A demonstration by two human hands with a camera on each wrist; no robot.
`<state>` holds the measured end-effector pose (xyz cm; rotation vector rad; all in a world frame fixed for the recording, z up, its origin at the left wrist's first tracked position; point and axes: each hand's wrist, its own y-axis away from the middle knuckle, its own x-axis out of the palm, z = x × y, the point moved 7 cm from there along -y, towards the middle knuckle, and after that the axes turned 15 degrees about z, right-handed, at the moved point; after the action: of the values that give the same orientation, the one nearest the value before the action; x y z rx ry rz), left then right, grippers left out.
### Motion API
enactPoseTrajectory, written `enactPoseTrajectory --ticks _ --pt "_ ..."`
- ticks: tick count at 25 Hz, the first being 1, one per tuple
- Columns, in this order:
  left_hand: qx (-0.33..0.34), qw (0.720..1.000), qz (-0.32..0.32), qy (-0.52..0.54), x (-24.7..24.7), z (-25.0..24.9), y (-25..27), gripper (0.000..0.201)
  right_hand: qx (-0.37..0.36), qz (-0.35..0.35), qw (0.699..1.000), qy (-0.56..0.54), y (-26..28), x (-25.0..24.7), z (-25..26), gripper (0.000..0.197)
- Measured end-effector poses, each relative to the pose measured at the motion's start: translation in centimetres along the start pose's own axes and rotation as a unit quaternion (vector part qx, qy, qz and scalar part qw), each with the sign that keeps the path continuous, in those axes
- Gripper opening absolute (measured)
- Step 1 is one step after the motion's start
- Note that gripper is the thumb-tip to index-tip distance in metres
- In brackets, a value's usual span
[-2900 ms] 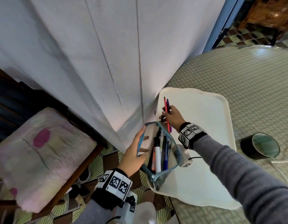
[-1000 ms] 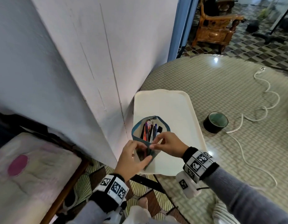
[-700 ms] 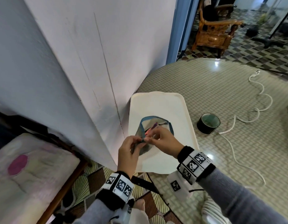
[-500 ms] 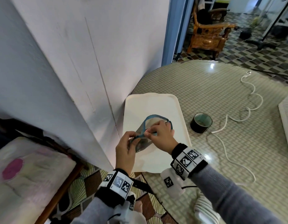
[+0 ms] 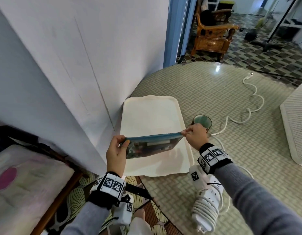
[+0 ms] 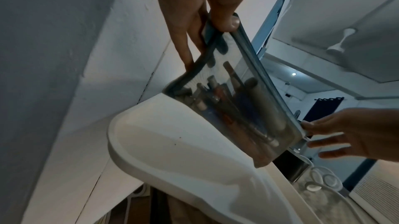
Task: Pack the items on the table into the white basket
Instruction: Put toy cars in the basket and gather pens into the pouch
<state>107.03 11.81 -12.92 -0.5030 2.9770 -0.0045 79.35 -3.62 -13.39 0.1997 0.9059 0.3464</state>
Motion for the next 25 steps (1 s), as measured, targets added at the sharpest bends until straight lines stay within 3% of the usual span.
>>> enactPoseTrajectory --ticks 3,6,8,9,10,12,13,15,18,20,23,25 --pt "-0.077 0.996 0.02 0.042 1.0 2.8 -1.6 0.016 -0.026 -0.043 0.989 -0.142 0.8 0.0 -1.3 0.013" --pt "-0.111 0.992 0.048 0.042 1.4 4.2 -3.4 0.014 -0.028 -0.057 0.981 -0.185 1.2 -0.4 -2.6 0.017" --pt "-0.097 0.992 0.074 -0.013 2.1 3.9 -4.6 0.018 -0.034 -0.04 0.976 -0.211 1.1 -0.1 -3.1 0.017" --pt "-0.087 0.986 0.106 -0.091 2.8 3.7 -5.4 0.027 -0.03 -0.038 0.975 -0.217 0.9 0.0 -3.4 0.013" --pt "-0.084 0.963 0.16 -0.199 4.1 3.5 -6.3 0.041 -0.025 -0.038 0.976 -0.215 0.5 0.1 -3.7 0.01" --pt "-0.085 0.871 0.292 -0.387 7.5 3.5 -7.5 0.066 -0.016 -0.032 0.983 -0.182 -0.1 0.3 -4.0 0.01" --pt "-0.078 0.827 0.353 -0.432 9.1 3.7 -8.1 0.083 -0.016 -0.02 0.985 -0.17 -0.6 0.6 -4.1 0.011" --pt "-0.051 0.776 0.437 -0.452 11.6 4.2 -9.1 0.105 -0.024 0.015 0.986 -0.164 -1.3 1.0 -4.2 0.013" --pt "-0.038 0.73 0.496 -0.469 13.8 5.4 -11.0 0.101 -0.019 0.051 0.983 -0.178 -1.9 1.2 -4.3 0.014" --pt "-0.073 0.715 0.519 -0.463 14.2 6.2 -12.3 0.099 -0.015 0.057 0.978 -0.199 -2.4 0.9 -4.2 0.015" --pt "-0.091 0.696 0.56 -0.439 15.0 7.0 -13.2 0.054 -0.001 -0.059 0.983 -0.174 -3.3 -1.5 -5.0 0.019" --pt "-0.084 0.678 0.591 -0.429 15.4 7.4 -13.1 0.049 0.028 -0.155 0.983 -0.096 -4.0 -3.5 -6.2 0.029"
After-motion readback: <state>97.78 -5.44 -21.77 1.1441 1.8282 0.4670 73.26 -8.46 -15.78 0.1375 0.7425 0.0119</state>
